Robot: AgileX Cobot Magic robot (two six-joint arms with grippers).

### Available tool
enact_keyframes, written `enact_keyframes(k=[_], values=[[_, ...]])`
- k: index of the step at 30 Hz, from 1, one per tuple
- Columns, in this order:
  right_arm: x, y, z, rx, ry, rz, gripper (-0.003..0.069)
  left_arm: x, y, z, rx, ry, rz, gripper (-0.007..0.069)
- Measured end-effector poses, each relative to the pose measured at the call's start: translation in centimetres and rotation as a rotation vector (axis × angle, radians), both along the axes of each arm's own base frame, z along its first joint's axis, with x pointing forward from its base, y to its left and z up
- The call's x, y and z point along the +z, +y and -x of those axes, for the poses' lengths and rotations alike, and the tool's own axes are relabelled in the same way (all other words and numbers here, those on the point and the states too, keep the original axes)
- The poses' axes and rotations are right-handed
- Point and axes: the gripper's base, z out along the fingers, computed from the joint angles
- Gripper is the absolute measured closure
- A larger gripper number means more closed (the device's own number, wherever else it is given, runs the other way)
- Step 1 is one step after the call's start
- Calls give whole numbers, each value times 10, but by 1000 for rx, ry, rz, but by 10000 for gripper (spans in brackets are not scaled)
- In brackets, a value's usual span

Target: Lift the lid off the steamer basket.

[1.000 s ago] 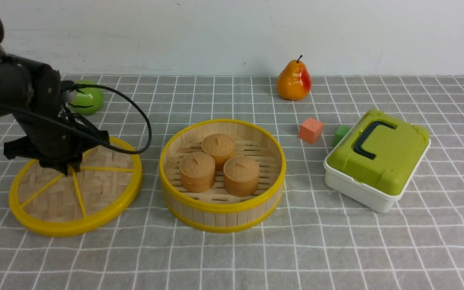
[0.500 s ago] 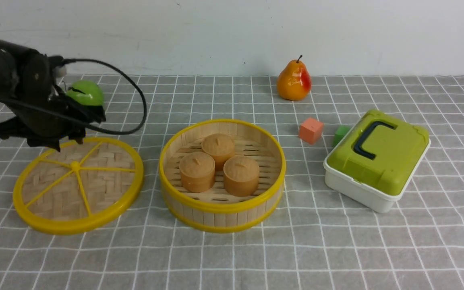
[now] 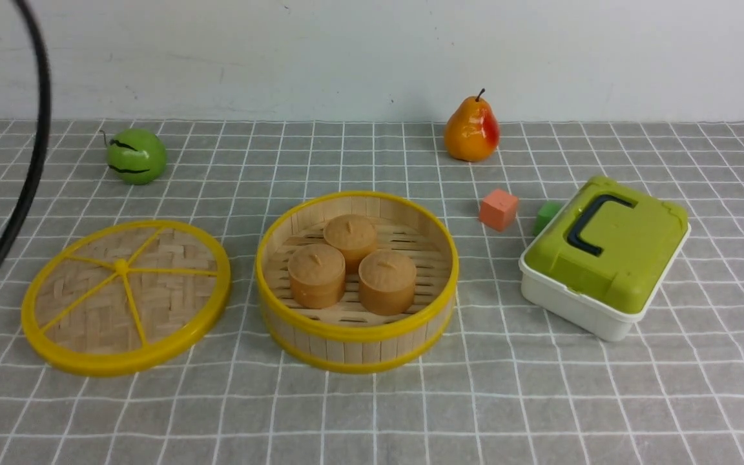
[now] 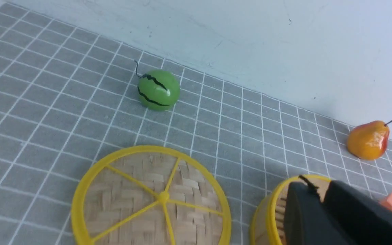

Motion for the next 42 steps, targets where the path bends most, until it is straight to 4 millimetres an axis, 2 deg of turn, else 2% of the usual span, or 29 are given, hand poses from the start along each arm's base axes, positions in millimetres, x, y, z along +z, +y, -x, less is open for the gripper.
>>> enact_keyframes(k=[7,10,11,14,27,31,34,35,40,42], values=[[0,0,0,0,0,0,417,-97,6,76,0,29,-16,620],[0,0,0,0,0,0,417,-113,8,100,1,-59,-7,624],[0,0,0,0,0,0,417,-117,8,113,0,-137,3,624],[0,0,0,0,0,0,417,-124,9,125,-1,-222,17,624],[0,0,0,0,0,1,417,-138,8,110,0,-51,18,616],[0,0,0,0,0,2,417,-142,8,111,-14,-36,-62,613],[0,0,0,0,0,2,417,-159,8,113,-32,-55,-92,613],[0,0,0,0,0,2,417,-158,8,114,-32,-62,-93,613],[0,0,0,0,-1,2,417,-198,7,113,-47,-20,-90,610],[0,0,0,0,-1,2,417,-203,7,113,-52,-3,-84,610]])
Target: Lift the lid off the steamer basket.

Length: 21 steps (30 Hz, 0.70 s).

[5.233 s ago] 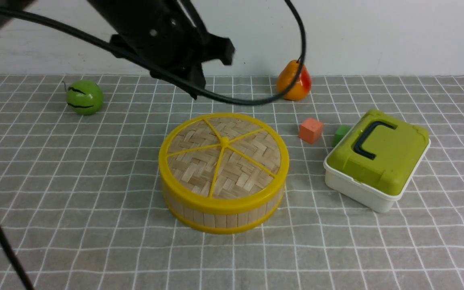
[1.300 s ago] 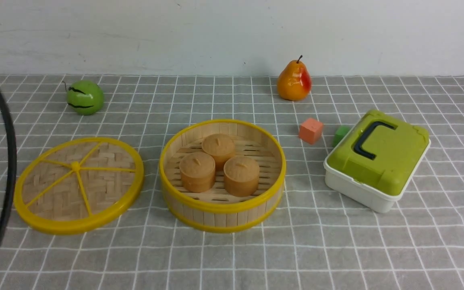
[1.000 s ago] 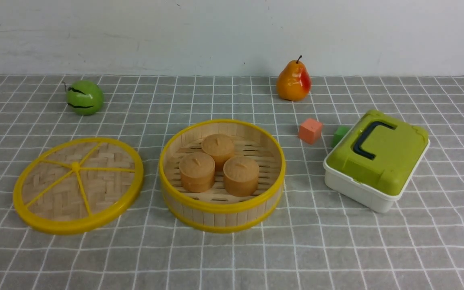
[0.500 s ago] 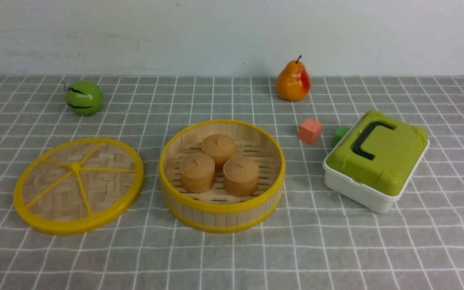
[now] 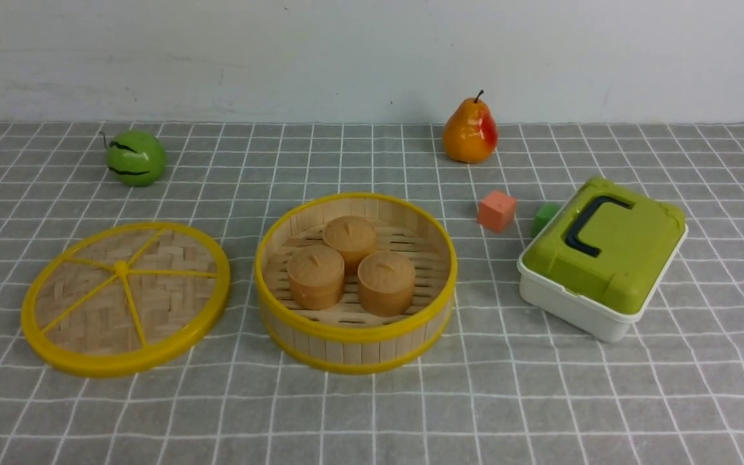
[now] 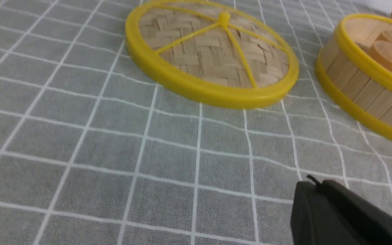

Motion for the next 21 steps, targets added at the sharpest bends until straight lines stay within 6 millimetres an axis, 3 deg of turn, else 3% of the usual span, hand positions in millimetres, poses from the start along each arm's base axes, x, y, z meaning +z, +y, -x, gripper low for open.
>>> enact_keyframes(k=[8,21], values=[[0,0,0,0,0,1,417,-2,-1,0,-51,5,-106,609],[0,0,0,0,0,1,417,-3,-3,1,-62,10,-70,603]])
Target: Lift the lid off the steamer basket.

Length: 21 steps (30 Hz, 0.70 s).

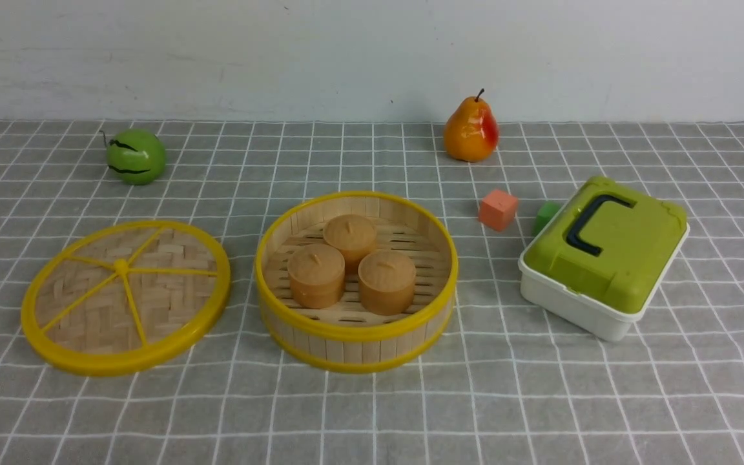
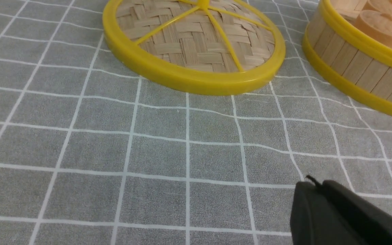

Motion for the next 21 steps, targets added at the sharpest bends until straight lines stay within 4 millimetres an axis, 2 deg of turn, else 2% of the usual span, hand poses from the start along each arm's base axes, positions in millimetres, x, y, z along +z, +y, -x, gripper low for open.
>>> enact_keyframes(k=[21], values=[[0,0,0,0,0,0,417,0,0,0,0,0,3,584]])
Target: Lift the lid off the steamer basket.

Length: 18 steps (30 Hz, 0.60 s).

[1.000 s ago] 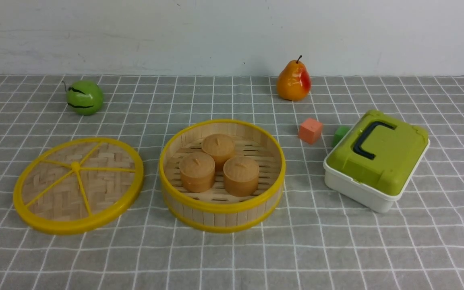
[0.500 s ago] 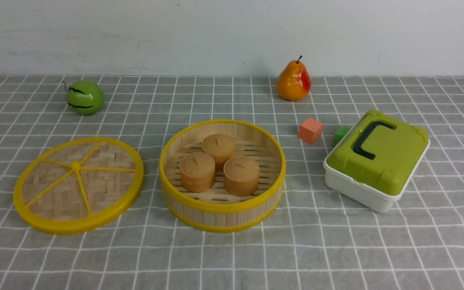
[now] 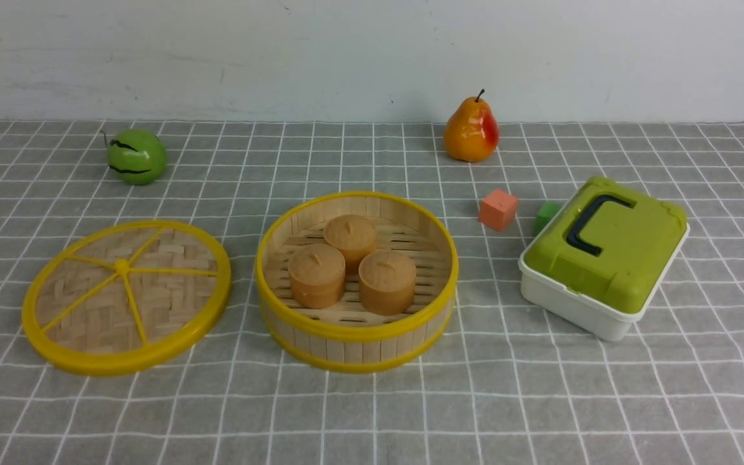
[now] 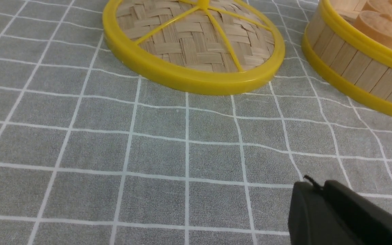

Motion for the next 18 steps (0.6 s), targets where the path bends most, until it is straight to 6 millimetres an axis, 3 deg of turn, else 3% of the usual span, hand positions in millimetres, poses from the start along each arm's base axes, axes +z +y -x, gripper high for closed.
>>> enact_keyframes(k=[18], values=[[0,0,0,0,0,0,417,0,0,0,0,0,0,568]])
